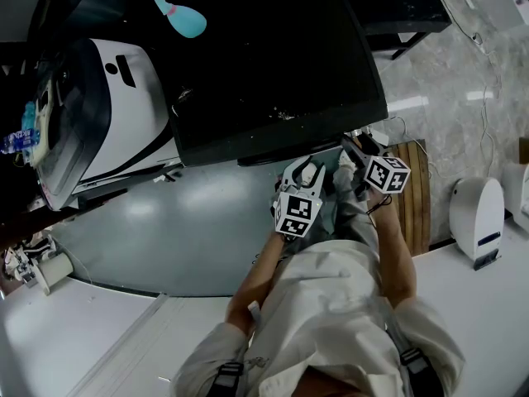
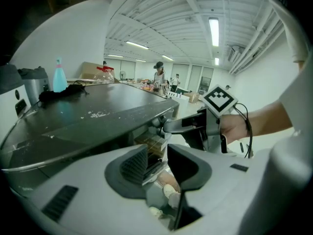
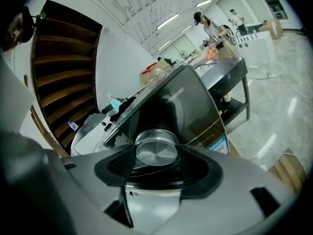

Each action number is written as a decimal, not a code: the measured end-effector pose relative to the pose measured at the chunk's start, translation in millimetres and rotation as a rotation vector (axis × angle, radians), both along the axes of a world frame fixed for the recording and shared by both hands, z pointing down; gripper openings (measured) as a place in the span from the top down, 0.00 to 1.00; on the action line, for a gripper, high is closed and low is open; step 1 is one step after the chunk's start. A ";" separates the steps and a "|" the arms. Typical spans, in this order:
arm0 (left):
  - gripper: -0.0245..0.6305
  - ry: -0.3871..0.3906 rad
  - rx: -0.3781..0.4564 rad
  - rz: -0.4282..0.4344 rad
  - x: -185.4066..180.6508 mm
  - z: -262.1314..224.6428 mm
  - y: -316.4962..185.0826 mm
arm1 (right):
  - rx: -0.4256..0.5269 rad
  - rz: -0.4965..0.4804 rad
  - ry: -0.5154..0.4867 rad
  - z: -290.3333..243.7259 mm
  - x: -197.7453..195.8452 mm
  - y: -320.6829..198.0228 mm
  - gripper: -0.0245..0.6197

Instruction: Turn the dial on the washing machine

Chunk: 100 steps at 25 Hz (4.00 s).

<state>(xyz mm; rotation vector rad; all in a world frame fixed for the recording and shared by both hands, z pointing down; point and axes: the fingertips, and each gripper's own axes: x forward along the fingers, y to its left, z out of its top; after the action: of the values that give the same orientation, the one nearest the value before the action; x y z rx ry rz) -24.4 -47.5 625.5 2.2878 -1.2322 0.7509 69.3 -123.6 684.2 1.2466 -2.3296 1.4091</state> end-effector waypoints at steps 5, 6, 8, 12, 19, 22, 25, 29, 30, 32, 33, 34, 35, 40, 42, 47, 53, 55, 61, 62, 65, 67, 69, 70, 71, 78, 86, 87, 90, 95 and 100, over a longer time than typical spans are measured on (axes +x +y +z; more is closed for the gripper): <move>0.76 0.000 -0.001 0.006 0.9 1.0 -0.3 | -0.013 0.010 -0.049 0.9 0.7 -0.6 0.54; 0.76 0.000 -0.001 0.007 1.4 1.1 -0.1 | -0.015 0.011 -0.059 1.0 0.8 -0.6 0.54; 0.76 0.000 -0.001 0.009 2.5 1.5 0.0 | -0.020 0.015 -0.078 1.4 1.0 -0.6 0.54; 0.76 0.001 0.000 0.013 2.9 1.9 -0.1 | -0.032 0.027 -0.120 2.0 0.7 -0.8 0.54; 0.76 -0.001 -0.001 0.016 4.2 2.1 0.8 | -0.056 0.046 -0.201 2.3 1.3 -0.4 0.54; 0.76 -0.002 0.000 0.017 4.9 2.2 0.5 | -0.071 0.056 -0.228 1.9 1.1 -0.7 0.54; 0.76 -0.003 0.000 0.019 5.2 3.2 0.8 | -0.086 0.071 -0.264 2.0 1.1 -0.4 0.54; 0.76 -0.004 -0.001 0.021 5.9 2.7 1.1 | -0.094 0.089 -0.305 1.7 1.1 -0.9 0.54; 0.76 -0.004 0.000 0.020 5.9 2.6 1.2 | -0.097 0.094 -0.317 2.0 1.0 -0.9 0.54; 0.76 -0.003 -0.001 0.021 6.3 2.6 1.6 | -0.102 0.106 -0.342 2.1 1.4 -0.9 0.54; 0.76 -0.004 -0.003 0.022 6.5 2.9 2.1 | -0.105 0.113 -0.355 1.7 1.6 -0.9 0.54; 0.76 -0.004 -0.005 0.023 6.7 3.2 2.4 | -0.107 0.121 -0.368 1.2 1.9 -1.1 0.54; 0.76 -0.004 -0.005 0.023 7.0 3.4 2.5 | -0.110 0.128 -0.381 0.8 2.1 -1.4 0.54; 0.76 -0.002 0.001 0.026 8.3 2.1 1.3 | -0.122 0.151 -0.421 0.9 3.0 -1.5 0.54; 0.76 -0.002 0.001 0.027 8.1 1.8 1.1 | -0.128 0.163 -0.442 0.5 3.2 -1.6 0.54; 0.76 -0.004 -0.001 0.027 6.3 2.6 1.2 | -0.144 0.202 -0.503 1.3 3.8 -1.9 0.54; 0.76 -0.003 0.000 0.033 6.9 2.2 1.3 | -0.140 0.220 -0.542 0.5 4.8 -3.1 0.54; 0.76 -0.003 0.000 0.036 7.5 1.5 1.1 | -0.131 0.224 -0.549 -2.0 4.9 -4.2 0.54; 0.76 -0.002 0.006 0.048 7.7 1.0 -0.2 | -0.154 0.273 -0.588 0.9 5.8 -3.0 0.54; 0.76 -0.001 0.007 0.051 7.8 0.9 -0.2 | -0.159 0.283 -0.600 0.8 5.5 -2.8 0.54; 0.76 -0.001 0.013 0.060 8.4 0.7 -0.1 | -0.165 0.308 -0.629 2.9 6.2 -2.1 0.54; 0.76 -0.002 0.020 0.069 9.3 0.0 -0.7 | -0.164 0.323 -0.654 3.8 6.4 -2.2 0.54; 0.76 -0.002 0.023 0.077 10.5 -1.0 -1.0 | -0.164 0.338 -0.675 3.7 6.6 -2.5 0.54; 0.76 -0.002 0.022 0.081 10.9 -1.2 -0.7 | -0.165 0.346 -0.684 4.1 6.8 -2.4 0.54; 0.76 -0.002 0.021 0.084 11.1 -1.2 -0.4 | -0.166 0.354 -0.695 4.6 7.0 -2.3 0.54; 0.76 -0.001 0.029 0.103 12.7 -3.3 0.0 | -0.167 0.390 -0.707 4.0 7.6 -1.8 0.53; 0.76 0.005 0.042 0.120 12.8 -5.2 1.9 | -0.165 0.376 -0.603 11.0 14.0 -0.9 0.41; 0.76 0.005 0.041 0.120 12.5 -5.2 2.1 | -0.161 0.374 -0.587 11.1 15.0 -0.7 0.41; 0.76 0.010 0.040 0.112 10.2 -5.3 0.9 | -0.133 0.367 -0.540 6.5 18.3 -1.2 0.40; 0.76 0.016 0.051 0.095 5.0 -7.2 -2.2 | -0.064 0.308 -0.374 -0.7 24.6 2.6 0.41; 0.76 0.023 0.053 0.079 1.2 -6.9 -5.6 | 0.030 0.210 -0.139 -10.3 23.7 5.4 0.43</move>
<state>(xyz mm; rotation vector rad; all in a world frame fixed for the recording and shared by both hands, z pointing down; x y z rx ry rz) -23.1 -53.1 618.6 2.3930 -1.1706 0.7258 93.0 -118.3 673.9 1.4843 -2.3746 1.5769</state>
